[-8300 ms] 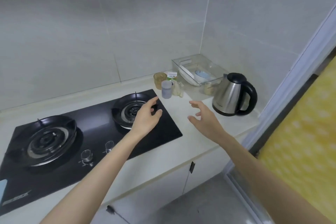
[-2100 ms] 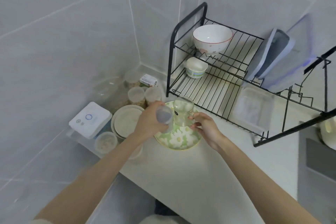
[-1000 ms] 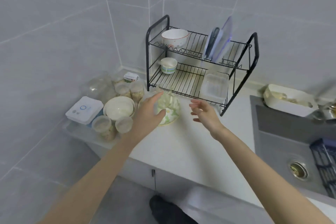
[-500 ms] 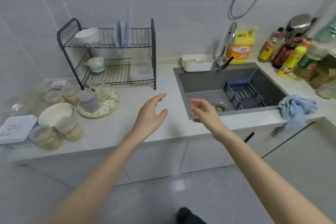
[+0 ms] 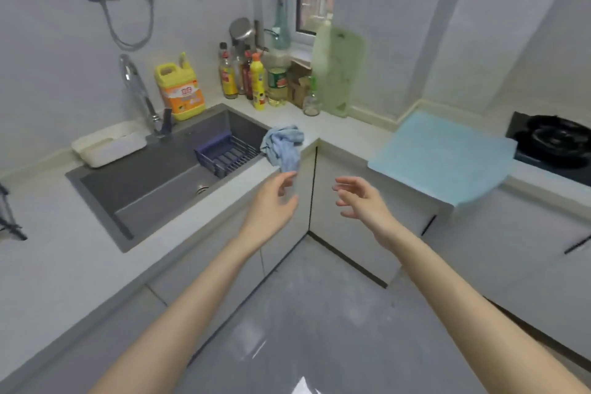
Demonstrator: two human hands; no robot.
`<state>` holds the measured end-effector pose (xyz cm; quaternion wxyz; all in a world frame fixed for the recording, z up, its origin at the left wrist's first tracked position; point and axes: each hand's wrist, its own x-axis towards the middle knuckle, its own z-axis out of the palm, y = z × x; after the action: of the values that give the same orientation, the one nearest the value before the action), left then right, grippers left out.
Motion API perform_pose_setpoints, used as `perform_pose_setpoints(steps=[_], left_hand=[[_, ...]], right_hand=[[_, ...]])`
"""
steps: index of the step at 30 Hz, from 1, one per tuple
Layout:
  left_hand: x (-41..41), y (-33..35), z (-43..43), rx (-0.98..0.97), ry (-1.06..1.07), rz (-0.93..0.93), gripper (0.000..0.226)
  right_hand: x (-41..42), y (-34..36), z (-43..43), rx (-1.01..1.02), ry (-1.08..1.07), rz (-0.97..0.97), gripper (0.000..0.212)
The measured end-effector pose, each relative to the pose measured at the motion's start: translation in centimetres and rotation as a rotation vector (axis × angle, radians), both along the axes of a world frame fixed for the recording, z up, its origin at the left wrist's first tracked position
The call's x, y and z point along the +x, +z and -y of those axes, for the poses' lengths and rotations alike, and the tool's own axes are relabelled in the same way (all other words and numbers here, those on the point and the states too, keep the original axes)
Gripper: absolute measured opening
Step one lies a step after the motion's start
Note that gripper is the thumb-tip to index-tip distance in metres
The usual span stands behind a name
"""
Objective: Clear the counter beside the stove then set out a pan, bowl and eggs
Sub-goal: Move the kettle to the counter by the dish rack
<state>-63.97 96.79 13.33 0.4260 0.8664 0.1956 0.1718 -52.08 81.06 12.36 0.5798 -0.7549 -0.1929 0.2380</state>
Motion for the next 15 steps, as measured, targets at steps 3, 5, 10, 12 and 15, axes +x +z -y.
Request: perform_pose_setpoints(steps=[3, 5, 10, 12, 15], left_hand=[[6.5, -0.3, 6.6, -0.039, -0.103, -0.026, 0.046], [10.4, -0.3, 11.3, -0.036, -0.168, -0.029, 0.046], [18.9, 0.7, 22.2, -0.069, -0.342, 0.016, 0.043], [22.5, 1.0, 27.0, -0.065, -0.424, 0.019, 0.042], [26.8, 1.3, 32.7, -0.054, -0.548, 0.012, 0.043]], right_hand=[[4.4, 0.1, 8.0, 0.009, -0.127, -0.002, 0.021], [7.0, 0.0, 13.5, 0.02, -0.222, -0.006, 0.019], [11.8, 0.8, 26.1, 0.007, -0.429, 0.011, 0.025], [13.3, 0.9, 31.4, 0.003, -0.524, 0.016, 0.024], [15.1, 0.7, 37.7, 0.008, -0.648, 0.022, 0.023]])
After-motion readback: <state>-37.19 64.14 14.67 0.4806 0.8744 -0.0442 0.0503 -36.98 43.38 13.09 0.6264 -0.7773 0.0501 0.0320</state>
